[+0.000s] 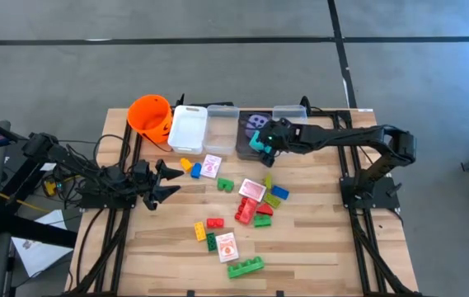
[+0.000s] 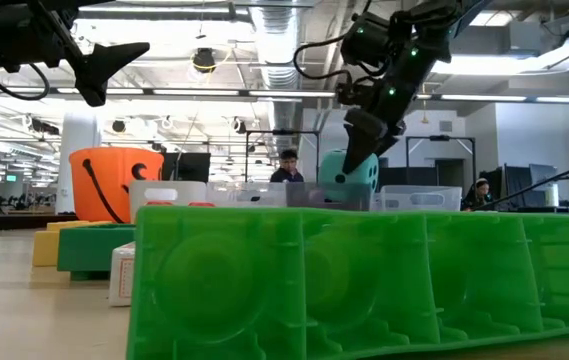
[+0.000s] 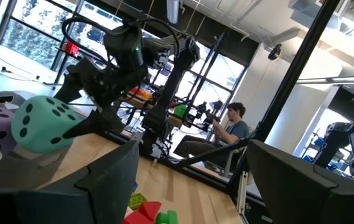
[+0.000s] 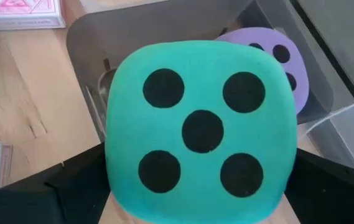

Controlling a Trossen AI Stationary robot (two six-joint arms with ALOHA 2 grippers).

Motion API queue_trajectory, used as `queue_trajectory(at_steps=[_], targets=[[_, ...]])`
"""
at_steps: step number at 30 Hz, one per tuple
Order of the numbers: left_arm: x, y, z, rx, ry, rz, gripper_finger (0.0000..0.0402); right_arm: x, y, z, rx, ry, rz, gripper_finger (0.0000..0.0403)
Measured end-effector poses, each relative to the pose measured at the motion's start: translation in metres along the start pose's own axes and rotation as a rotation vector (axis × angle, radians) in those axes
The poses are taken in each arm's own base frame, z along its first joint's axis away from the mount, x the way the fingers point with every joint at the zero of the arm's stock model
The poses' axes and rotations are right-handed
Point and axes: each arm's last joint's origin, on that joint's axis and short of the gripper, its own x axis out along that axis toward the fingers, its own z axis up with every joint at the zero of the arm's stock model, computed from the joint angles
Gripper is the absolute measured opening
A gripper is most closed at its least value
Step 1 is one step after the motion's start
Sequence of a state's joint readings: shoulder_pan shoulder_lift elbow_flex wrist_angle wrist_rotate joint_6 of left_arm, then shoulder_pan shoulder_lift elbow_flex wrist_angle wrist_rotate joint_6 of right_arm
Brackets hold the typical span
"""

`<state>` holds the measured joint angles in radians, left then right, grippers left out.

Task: Pick & Place Toys
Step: Put the green die into the black bin

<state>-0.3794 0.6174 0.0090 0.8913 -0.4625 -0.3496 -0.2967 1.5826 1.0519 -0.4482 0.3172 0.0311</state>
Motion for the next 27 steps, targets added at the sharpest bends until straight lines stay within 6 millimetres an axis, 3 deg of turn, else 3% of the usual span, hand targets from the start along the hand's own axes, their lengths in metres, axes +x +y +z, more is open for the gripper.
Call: queue_trajectory(at_steps=[27], targets=[[0.000, 0.000, 0.000, 0.000, 0.000, 0.000, 0.0294, -0.008, 0.008, 0.012, -0.023, -0.130, 0.062, 0.0400]])
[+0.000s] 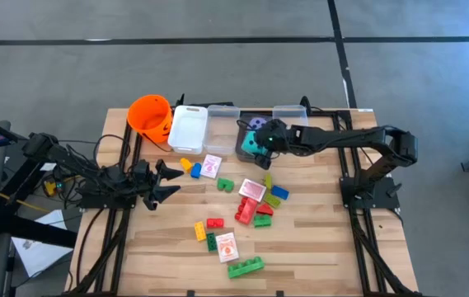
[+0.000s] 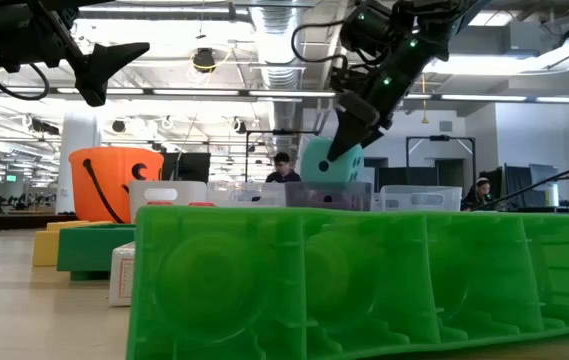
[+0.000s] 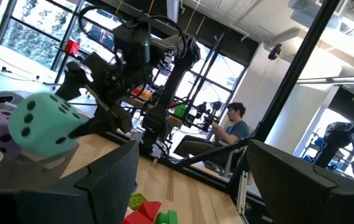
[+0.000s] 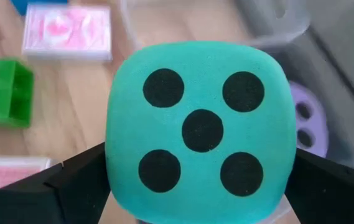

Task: Pick & Place Toys
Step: Put the green die into the black bin

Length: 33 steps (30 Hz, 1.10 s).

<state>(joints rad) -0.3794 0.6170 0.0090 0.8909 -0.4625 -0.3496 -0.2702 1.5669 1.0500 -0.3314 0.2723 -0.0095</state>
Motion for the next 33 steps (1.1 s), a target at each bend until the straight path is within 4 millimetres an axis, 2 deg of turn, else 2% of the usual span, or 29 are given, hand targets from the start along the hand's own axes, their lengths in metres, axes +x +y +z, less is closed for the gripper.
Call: queue_trajectory(at_steps=[4, 7, 12, 15, 17, 20, 22, 33], targets=[[0.000, 0.000, 0.000, -0.007, 0.000, 0.000, 0.0294, 0.002, -0.008, 0.000, 0.012, 0.015, 0.037, 0.0400], [0.000, 0.000, 0.000, -0.017, 0.000, 0.000, 0.0294, 0.002, -0.010, 0.001, 0.030, 0.010, -0.008, 0.0400], [0.000, 0.000, 0.000, -0.017, 0.000, 0.000, 0.0294, 0.002, -0.009, -0.001, -0.012, 0.028, 0.121, 0.0400], [0.000, 0.000, 0.000, -0.017, 0.000, 0.000, 0.0294, 0.003, -0.013, 0.001, 0.007, 0.007, 0.004, 0.0400], [0.000, 0.000, 0.000, -0.022, 0.000, 0.000, 0.0294, 0.003, -0.015, 0.001, 0.009, 0.007, -0.015, 0.0400], [0.000, 0.000, 0.000, -0.025, 0.000, 0.000, 0.0294, 0.003, -0.012, 0.002, -0.069, -0.009, 0.074, 0.0400], [0.000, 0.000, 0.000, -0.025, 0.000, 0.000, 0.0294, 0.002, -0.009, 0.003, -0.111, -0.022, 0.068, 0.0400], [0.000, 0.000, 0.000, -0.026, 0.000, 0.000, 0.0294, -0.005, 0.002, 0.024, 0.032, -0.224, -0.030, 0.0400]])
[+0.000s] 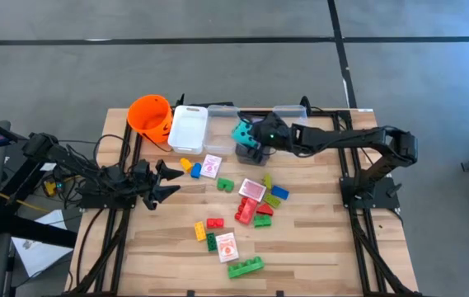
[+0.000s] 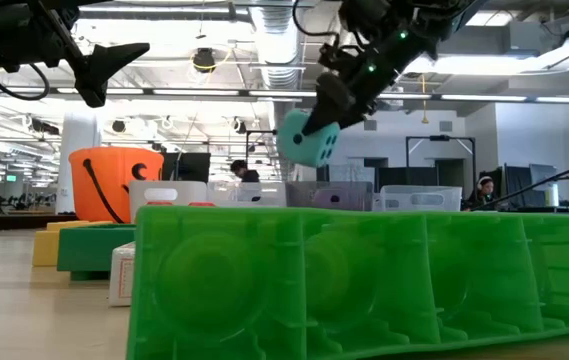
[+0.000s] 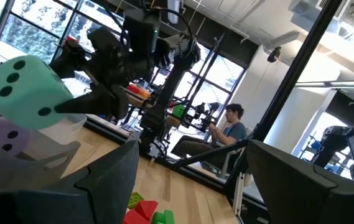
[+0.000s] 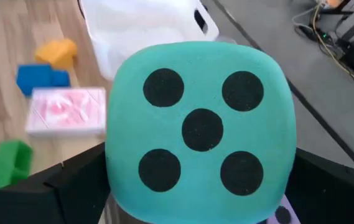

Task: Pick & Place Toys
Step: Put the green die into the black bin

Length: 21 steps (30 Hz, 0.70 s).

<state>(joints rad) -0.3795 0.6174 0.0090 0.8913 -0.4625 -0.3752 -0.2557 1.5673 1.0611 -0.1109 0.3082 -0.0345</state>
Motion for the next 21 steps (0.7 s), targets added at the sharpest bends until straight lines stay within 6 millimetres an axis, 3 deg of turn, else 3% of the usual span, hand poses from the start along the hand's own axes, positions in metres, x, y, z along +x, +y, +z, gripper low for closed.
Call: queue_trajectory(at_steps=[9, 14, 21], targets=[[0.000, 0.000, 0.000, 0.000, 0.000, 0.000, 0.0294, -0.005, 0.013, 0.009, 0.021, -0.098, -0.055, 0.0400], [0.000, 0.000, 0.000, 0.000, 0.001, 0.000, 0.0294, -0.001, 0.020, -0.019, 0.020, -0.082, -0.164, 0.0400], [0.000, 0.000, -0.001, 0.005, 0.010, 0.004, 0.0294, 0.000, 0.029, -0.045, 0.041, -0.244, -0.053, 0.0400]])
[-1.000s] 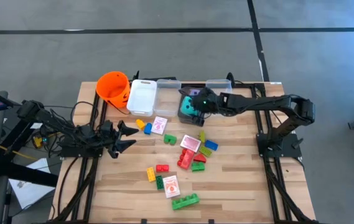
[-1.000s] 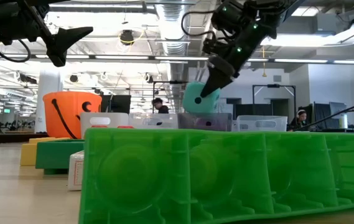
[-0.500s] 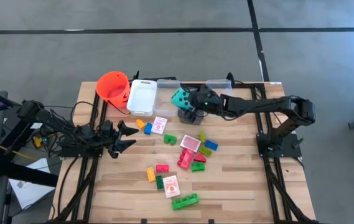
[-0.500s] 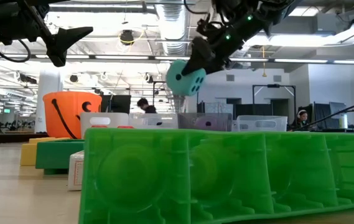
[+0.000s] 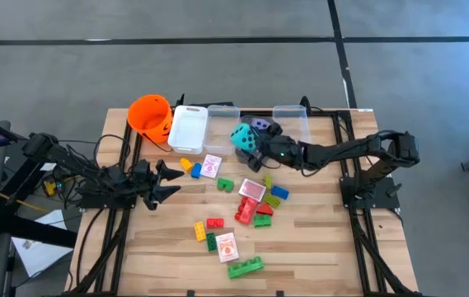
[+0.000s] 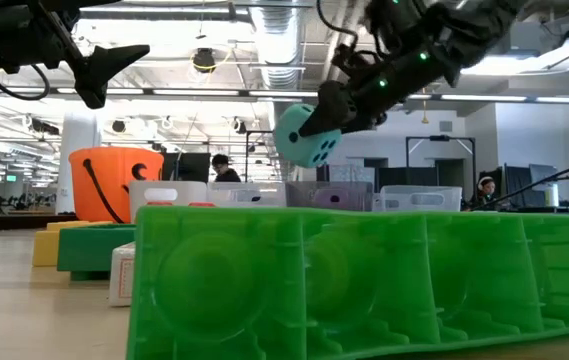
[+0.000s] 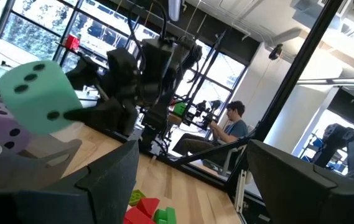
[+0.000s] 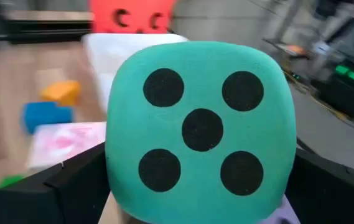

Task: Pick & Place Toys
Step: Put the green die into the black bin

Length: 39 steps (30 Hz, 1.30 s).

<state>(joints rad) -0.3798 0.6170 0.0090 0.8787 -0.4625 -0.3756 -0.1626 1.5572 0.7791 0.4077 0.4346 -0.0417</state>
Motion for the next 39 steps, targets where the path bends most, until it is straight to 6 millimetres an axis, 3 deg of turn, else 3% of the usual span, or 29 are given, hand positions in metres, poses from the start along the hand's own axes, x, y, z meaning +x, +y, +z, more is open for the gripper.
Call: queue_trajectory(at_steps=[6, 11, 14, 17, 20, 25, 28, 32, 39], targets=[[0.000, 0.001, 0.002, -0.015, -0.039, 0.051, 0.0294, -0.006, -0.002, -0.020, 0.022, -0.085, 0.003, 0.0400], [0.003, 0.012, 0.005, -0.012, -0.133, 0.313, 0.0294, -0.013, -0.005, -0.038, 0.083, -0.119, -0.013, 0.0400], [0.015, 0.017, 0.011, 0.015, -0.168, 0.422, 0.0292, -0.017, -0.004, -0.038, 0.114, -0.166, 0.027, 0.0400], [0.043, 0.022, 0.024, 0.081, -0.191, 0.526, 0.0283, -0.018, 0.000, -0.036, 0.097, -0.195, 0.079, 0.0400], [0.086, 0.032, 0.037, 0.170, -0.163, 0.569, 0.0266, -0.020, 0.001, -0.030, 0.089, -0.247, 0.082, 0.0400], [0.170, 0.062, 0.049, 0.237, -0.070, 0.485, 0.0236, -0.018, -0.004, -0.029, 0.086, -0.263, 0.061, 0.0400], [0.208, 0.079, 0.055, 0.242, -0.054, 0.441, 0.0219, -0.015, -0.009, -0.033, 0.079, -0.218, 0.063, 0.0400], [0.237, 0.096, 0.056, 0.247, 0.028, 0.465, 0.0194, -0.012, -0.013, -0.037, 0.074, -0.184, 0.048, 0.0400], [0.264, 0.119, 0.039, 0.197, 0.222, 0.532, 0.0144, -0.011, -0.019, -0.039, 0.025, -0.167, 0.026, 0.0400]])
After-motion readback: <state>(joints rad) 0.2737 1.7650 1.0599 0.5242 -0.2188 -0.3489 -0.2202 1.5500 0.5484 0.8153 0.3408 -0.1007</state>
